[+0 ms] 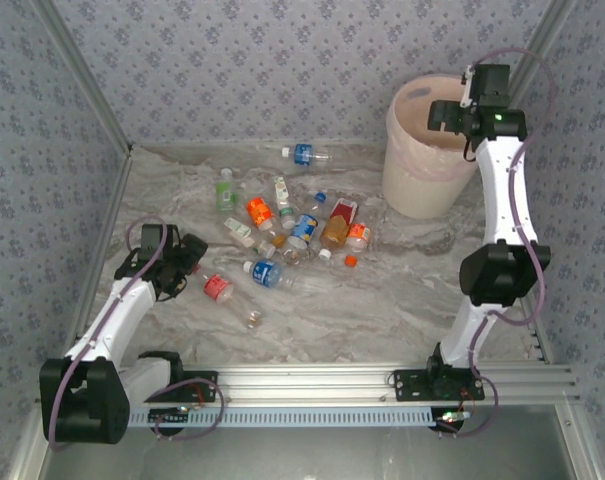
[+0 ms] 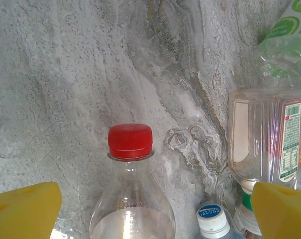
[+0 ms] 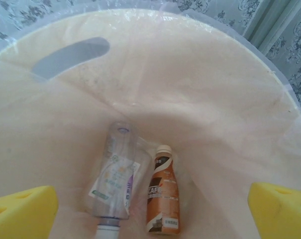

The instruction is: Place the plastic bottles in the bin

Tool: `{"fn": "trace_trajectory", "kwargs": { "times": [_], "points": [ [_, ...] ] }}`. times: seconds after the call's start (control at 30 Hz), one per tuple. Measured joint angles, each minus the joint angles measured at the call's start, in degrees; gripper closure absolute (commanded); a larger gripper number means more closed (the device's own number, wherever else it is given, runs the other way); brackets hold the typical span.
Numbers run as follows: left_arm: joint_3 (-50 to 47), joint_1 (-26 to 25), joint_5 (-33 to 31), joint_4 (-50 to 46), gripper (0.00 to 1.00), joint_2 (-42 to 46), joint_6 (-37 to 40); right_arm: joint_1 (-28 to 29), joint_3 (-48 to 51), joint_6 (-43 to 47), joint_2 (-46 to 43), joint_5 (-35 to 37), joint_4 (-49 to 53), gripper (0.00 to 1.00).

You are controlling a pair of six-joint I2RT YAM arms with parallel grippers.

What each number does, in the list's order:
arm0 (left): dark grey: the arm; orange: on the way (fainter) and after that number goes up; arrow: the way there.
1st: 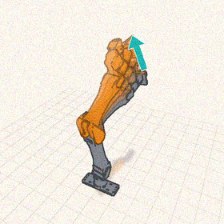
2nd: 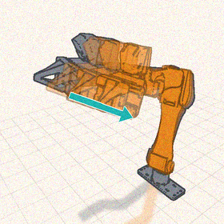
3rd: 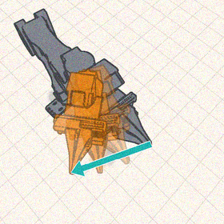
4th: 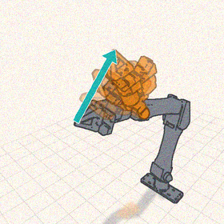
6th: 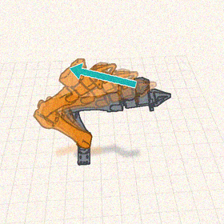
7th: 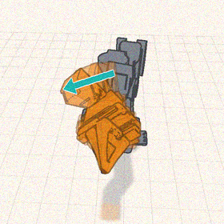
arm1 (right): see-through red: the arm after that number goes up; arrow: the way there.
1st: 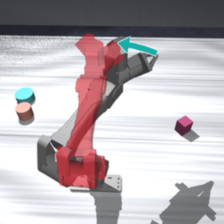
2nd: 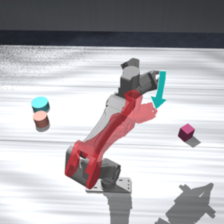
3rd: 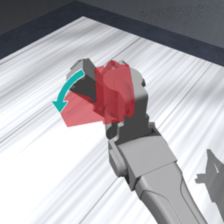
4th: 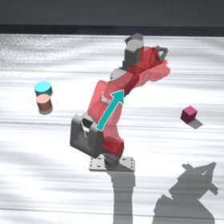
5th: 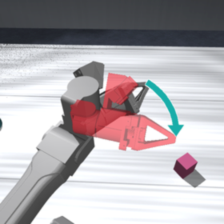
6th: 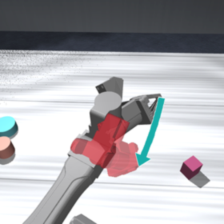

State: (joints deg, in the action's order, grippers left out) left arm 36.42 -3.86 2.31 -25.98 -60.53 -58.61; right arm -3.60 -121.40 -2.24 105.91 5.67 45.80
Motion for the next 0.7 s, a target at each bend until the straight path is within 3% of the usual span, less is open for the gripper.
{"fn": "trace_trajectory", "kwargs": {
  "times": [0.5, 0.7],
  "points": [
    [0.0, 0.0, 2.2, 0.3, 0.02, -3.0, -0.4, 1.0, 19.4, -14.2, -18.3, -11.6, -14.8, 0.00],
    [0.1, -0.4, 3.3, 0.5, 0.02, -4.3, -1.3, 6.8, 24.2, -18.9, -21.6, -15.0, -17.6, 0.00]
  ]
}}
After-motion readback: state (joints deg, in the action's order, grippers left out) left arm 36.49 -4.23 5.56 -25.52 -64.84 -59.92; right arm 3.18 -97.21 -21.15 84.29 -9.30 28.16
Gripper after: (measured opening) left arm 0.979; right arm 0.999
